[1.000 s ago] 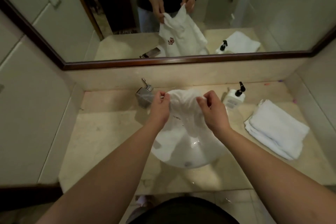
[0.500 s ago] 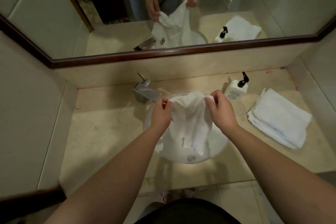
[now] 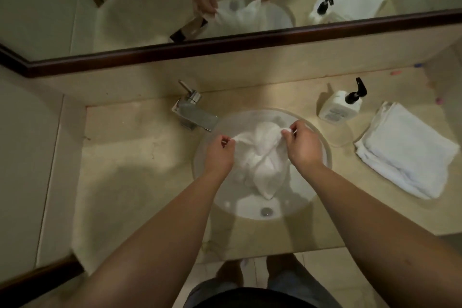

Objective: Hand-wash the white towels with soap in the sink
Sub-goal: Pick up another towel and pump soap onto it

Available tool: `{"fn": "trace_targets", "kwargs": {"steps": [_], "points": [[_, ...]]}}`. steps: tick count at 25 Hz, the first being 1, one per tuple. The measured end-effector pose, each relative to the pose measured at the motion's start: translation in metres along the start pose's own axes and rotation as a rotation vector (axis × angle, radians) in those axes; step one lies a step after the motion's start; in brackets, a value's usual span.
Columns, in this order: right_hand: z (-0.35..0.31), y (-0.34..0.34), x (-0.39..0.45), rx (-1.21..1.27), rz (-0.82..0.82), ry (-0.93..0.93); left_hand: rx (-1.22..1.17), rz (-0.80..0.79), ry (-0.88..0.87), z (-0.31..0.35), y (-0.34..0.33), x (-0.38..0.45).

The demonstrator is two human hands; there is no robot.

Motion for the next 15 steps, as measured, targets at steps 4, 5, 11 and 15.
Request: {"fn": "trace_targets", "kwargs": {"steps": [4,5,11,15], "points": [[0.021,-0.019,0.032,0.068,-0.074,-0.029,-0.122,0.004,0.08,-0.014,-0.017,0.026],[0.025,-0.023,0.04,0.091,-0.092,-0.031,-0.162,0.031,0.098,-0.019,-0.02,0.033],[0.032,-0.047,0.075,0.177,-0.2,-0.03,-0.254,0.154,0.145,-0.035,-0.039,0.069],[0.035,-0.045,0.074,0.129,-0.243,-0.009,-0.278,0.178,0.114,-0.029,-0.039,0.067]]}}
Point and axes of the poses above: each hand's wrist, its own x-axis towards the middle knuckle, its own y-axis out of the back of the hand, z = x × y, the point moved 7 cm from there along x, towards the middle knuckle, and after that the axes turned 13 degrees about -x, right-handed, at the moved point
